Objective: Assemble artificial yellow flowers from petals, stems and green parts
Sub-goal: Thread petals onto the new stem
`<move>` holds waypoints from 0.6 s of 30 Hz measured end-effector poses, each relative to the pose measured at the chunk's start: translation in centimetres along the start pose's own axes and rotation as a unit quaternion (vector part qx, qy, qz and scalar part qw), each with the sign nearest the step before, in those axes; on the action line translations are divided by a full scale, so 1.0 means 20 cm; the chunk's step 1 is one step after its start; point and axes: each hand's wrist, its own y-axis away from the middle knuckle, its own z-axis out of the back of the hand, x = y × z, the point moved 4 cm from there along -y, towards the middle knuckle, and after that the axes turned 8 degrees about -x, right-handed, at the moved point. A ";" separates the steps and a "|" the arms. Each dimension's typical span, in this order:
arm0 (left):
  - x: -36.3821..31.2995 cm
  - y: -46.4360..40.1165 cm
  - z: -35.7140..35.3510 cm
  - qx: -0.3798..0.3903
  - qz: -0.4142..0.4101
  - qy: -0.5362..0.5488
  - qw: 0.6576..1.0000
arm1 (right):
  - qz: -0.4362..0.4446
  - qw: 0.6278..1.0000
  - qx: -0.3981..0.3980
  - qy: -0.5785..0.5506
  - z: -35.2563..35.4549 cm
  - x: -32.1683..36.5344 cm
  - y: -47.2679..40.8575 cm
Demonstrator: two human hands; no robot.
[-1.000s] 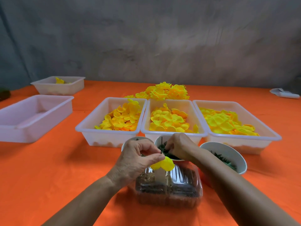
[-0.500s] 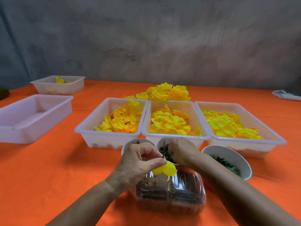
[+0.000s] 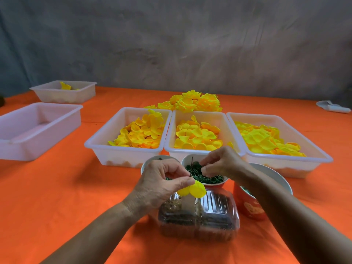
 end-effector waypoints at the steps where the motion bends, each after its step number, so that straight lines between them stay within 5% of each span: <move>1: 0.00 0.00 0.00 0.000 -0.003 -0.003 1.000 | 0.001 1.000 -0.005 -0.004 0.01 -0.01 0.01; 12: -0.01 0.01 0.00 -0.012 -0.002 0.001 1.000 | 0.006 0.950 -0.049 -0.309 0.04 0.01 0.17; 18: -0.03 0.01 0.00 -0.004 -0.023 -0.017 1.000 | 0.034 0.932 -0.039 -0.359 0.03 0.02 0.24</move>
